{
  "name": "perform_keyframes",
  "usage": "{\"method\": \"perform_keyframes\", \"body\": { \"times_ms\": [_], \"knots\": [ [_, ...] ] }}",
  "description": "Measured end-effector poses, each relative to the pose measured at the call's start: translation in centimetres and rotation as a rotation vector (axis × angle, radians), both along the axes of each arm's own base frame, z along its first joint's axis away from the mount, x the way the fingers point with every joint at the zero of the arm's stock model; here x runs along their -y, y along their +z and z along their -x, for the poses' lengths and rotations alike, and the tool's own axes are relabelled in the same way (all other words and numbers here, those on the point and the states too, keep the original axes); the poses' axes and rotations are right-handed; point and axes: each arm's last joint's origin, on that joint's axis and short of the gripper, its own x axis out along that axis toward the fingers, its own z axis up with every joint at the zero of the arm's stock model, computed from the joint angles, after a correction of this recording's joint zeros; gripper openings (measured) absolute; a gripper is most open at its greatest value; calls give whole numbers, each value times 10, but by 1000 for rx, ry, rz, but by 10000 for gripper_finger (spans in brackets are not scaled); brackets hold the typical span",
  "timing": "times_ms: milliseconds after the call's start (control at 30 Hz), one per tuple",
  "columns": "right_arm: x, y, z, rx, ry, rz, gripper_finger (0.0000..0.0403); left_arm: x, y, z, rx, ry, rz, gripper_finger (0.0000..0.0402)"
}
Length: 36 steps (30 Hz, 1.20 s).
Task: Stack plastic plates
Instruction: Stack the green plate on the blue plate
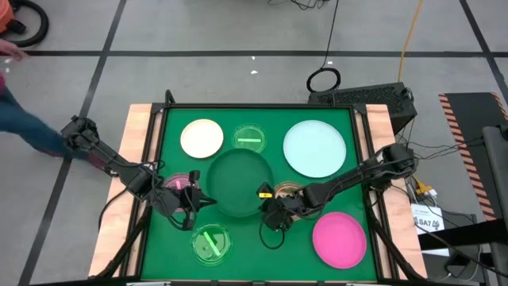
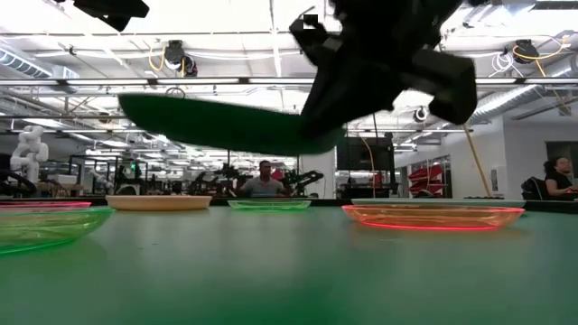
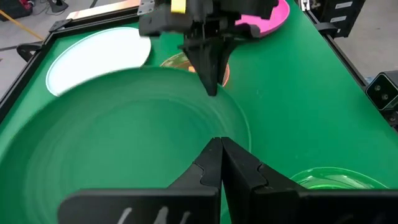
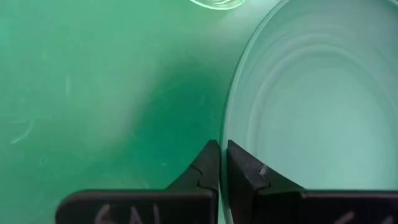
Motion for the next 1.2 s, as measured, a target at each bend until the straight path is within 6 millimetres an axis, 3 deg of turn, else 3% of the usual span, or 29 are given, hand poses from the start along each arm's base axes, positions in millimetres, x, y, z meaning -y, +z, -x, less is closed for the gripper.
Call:
{"method": "perform_keyframes", "body": {
  "times_ms": [700, 1200],
  "knots": [
    [16, 45, 47, -45, -311, 50, 4, 0, 1, -1, 11, 0, 7, 8],
    [29, 44, 68, -115, -561, 61, 4, 0, 1, -1, 12, -5, 0, 8]
  ]
}}
